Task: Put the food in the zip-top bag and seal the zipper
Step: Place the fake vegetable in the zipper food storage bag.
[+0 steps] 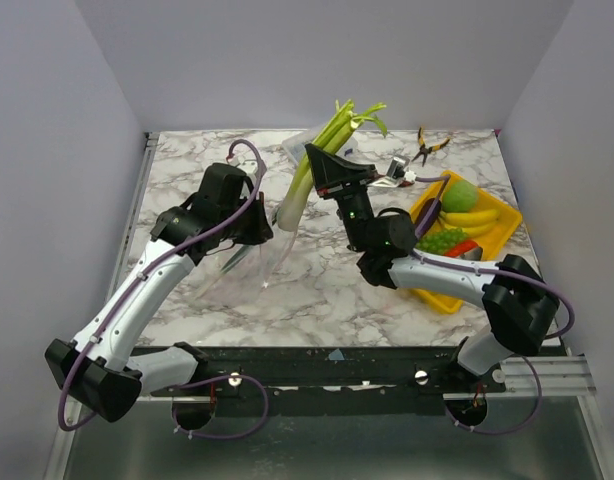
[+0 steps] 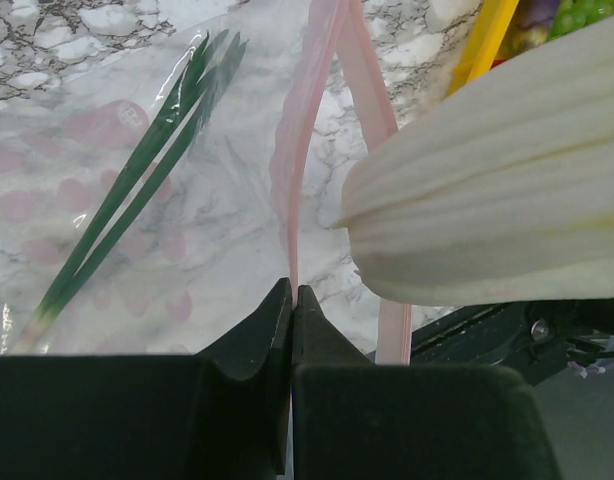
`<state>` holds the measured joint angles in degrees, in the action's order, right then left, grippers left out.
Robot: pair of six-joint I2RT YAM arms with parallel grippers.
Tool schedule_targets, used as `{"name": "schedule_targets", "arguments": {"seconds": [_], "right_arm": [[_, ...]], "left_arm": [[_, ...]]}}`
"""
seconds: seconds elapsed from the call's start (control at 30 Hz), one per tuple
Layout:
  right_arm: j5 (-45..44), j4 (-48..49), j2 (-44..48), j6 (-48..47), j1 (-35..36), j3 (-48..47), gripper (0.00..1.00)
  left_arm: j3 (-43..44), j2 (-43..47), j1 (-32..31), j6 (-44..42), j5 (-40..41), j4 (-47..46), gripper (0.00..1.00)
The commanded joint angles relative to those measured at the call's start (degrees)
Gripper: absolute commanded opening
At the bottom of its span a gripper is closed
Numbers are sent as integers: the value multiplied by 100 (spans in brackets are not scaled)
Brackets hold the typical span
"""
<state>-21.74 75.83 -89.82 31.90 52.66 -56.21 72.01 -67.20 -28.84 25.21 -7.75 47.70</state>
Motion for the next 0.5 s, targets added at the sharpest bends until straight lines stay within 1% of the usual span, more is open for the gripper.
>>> {"name": "schedule_targets", "arguments": {"seconds": [0.0, 0.23, 0.4, 0.47], "right_arm": [[-577, 870, -220, 123, 16, 82, 0], [-661, 1155, -127, 311, 218, 595, 0], [-586, 499, 13, 731, 350, 760, 1], [-406, 320, -9, 831, 350, 778, 4]], "left_arm": [[259, 221, 151, 178, -462, -141, 0], [200, 352, 536, 498, -930, -417, 0], [250, 332, 712, 581, -1227, -508, 0], [292, 313, 731, 581, -1383, -530, 0]]}}
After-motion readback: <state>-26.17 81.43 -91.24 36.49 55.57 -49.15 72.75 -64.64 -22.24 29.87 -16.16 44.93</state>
